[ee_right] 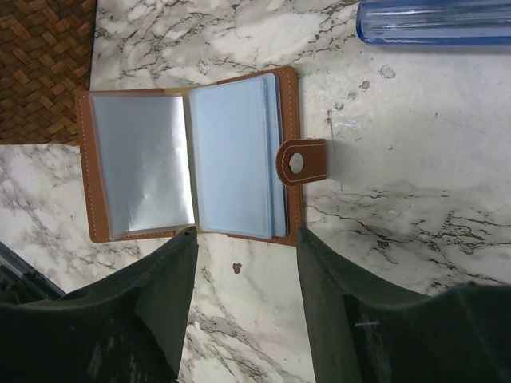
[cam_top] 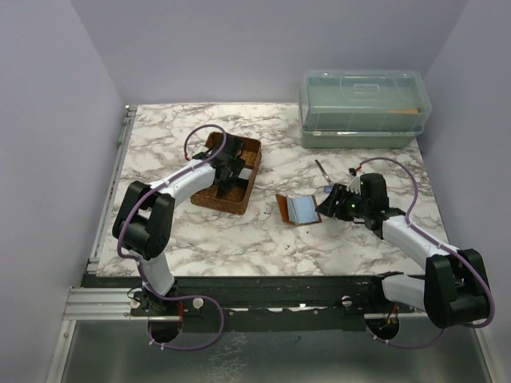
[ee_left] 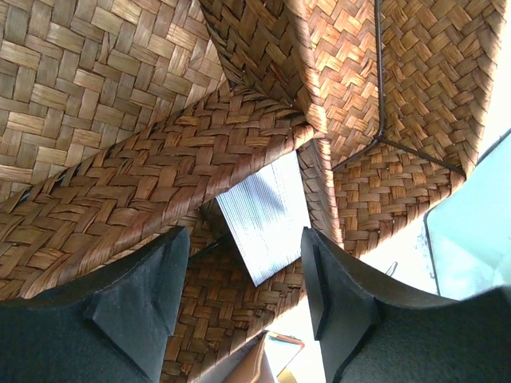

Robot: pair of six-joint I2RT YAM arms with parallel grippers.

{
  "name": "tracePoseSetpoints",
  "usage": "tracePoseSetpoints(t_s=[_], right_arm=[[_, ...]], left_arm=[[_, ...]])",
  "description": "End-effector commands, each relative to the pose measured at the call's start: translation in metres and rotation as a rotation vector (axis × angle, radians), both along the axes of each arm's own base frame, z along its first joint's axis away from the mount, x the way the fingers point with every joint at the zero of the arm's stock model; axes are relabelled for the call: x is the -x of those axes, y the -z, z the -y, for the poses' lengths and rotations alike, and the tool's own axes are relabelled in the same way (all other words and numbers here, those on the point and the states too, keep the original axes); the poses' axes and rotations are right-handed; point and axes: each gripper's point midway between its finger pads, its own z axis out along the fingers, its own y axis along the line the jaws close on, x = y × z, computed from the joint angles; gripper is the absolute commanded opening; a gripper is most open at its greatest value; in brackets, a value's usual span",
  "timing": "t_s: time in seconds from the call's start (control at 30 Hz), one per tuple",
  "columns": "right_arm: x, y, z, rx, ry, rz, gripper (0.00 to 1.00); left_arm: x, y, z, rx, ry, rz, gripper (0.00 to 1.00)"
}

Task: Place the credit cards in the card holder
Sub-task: Pick up the credit card from the storage box.

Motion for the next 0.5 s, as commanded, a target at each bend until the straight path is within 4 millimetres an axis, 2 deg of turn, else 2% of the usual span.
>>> tracePoseSetpoints(t_s=[0.0, 0.23, 0.4, 0.47], right_arm=[[0.003, -0.003, -0.005, -0.014, -0.027, 0.022, 0.57], [0.002, -0.003, -0.004, -0.013, -0.026, 0.022, 0.57], [0.003, -0.003, -0.005, -0.017, -0.028, 0.02, 0.56], [0.003, -0.003, -0.005, -0.016, -0.026, 0.019, 0.56]], left_arm=[[-0.005, 0.007, -0.002, -0.012, -0.043, 0.001, 0.66], [-0.01, 0.016, 0.005, 0.011, -0.057, -0.016, 0.63], [-0.016, 0.013, 0.002, -0.013, -0.069, 0.012, 0.49], [-0.018, 0.01, 0.001, -0.021, -0.067, 0.023, 0.39]])
